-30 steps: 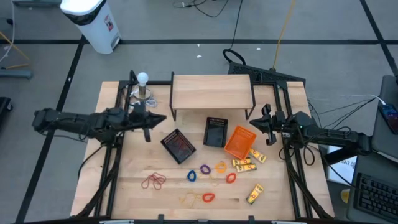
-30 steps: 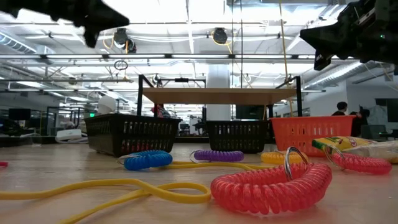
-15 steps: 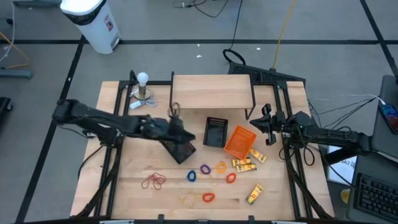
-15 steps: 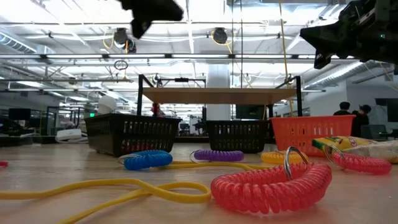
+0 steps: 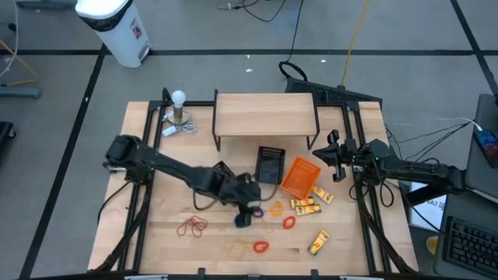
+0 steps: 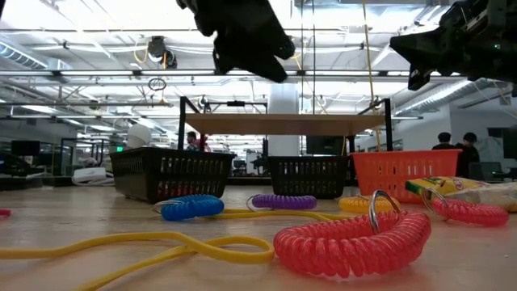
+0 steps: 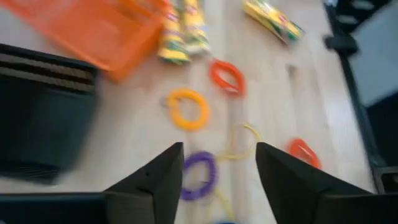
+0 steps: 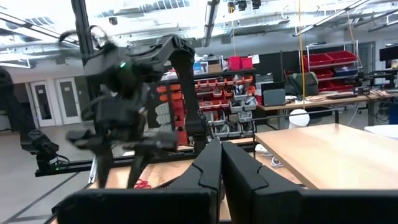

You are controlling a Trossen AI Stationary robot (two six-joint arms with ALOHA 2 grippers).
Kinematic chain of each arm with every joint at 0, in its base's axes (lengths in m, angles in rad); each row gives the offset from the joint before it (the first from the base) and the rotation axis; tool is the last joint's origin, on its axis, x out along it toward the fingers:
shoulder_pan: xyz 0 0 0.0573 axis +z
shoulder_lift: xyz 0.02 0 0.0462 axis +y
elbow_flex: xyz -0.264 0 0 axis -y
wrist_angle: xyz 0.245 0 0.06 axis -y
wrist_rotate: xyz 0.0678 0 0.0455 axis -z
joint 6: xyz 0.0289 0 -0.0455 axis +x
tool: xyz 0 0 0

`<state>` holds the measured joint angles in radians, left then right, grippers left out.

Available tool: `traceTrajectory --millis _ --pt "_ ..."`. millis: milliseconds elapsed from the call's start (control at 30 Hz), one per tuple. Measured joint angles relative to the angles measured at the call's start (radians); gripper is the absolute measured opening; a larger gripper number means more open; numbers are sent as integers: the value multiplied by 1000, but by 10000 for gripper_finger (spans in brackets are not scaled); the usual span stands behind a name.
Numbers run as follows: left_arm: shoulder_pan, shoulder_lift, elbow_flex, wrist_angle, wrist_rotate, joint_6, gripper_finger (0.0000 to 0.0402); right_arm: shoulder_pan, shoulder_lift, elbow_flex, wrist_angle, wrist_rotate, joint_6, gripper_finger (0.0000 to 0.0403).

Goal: Pick & Place Office Desk Supplies
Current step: Put the purple spring keychain into the right black bin

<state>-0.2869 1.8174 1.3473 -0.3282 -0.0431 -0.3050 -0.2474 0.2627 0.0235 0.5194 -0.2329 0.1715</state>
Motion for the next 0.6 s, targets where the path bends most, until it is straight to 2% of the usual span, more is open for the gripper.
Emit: traceTrajectory --millis 67,200,300,433,600 --pt "-9 40 30 -13 47 1 217 0 0 0 0 0 0 4" --pt "-25 102 58 -30 54 -9 225 0 1 0 13 27 -15 4" --pt "-34 143 68 -35 22 -15 225 0 0 0 41 82 -35 4" --pt "-38 197 69 -43 -32 -4 225 0 1 0 18 76 -26 4" --pt "-37 237 68 -38 -44 19 225 0 1 0 6 76 1 4"
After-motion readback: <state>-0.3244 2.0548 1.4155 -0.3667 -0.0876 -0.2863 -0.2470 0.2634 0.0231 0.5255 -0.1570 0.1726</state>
